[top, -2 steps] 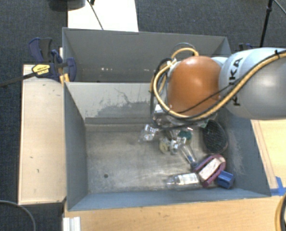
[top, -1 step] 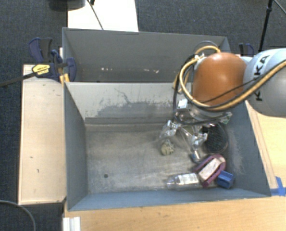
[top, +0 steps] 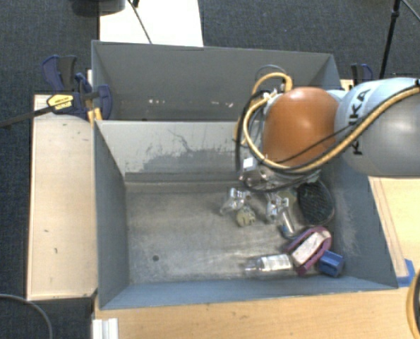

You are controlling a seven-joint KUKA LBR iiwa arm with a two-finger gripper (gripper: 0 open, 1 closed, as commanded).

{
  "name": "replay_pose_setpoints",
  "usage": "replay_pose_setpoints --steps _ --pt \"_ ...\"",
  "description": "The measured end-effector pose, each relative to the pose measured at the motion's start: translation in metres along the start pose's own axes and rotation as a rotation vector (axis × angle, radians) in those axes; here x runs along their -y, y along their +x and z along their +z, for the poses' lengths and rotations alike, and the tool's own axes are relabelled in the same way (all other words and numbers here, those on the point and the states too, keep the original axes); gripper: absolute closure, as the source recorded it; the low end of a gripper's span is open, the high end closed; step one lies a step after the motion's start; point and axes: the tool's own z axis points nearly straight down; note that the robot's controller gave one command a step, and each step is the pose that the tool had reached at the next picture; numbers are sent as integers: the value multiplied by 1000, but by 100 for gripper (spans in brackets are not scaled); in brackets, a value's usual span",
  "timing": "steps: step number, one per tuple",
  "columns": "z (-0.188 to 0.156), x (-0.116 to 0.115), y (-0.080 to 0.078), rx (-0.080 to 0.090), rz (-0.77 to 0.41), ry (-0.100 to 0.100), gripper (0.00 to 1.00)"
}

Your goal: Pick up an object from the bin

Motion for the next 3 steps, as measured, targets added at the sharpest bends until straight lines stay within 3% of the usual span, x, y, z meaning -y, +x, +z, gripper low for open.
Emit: replay_pose_setpoints --steps 1,2,3 --pt "0 -8 -23 -3 144 -3 0" --pt "-2 -6 -24 1 148 0 100" --pt "-21 -5 -25 0 153 0 100"
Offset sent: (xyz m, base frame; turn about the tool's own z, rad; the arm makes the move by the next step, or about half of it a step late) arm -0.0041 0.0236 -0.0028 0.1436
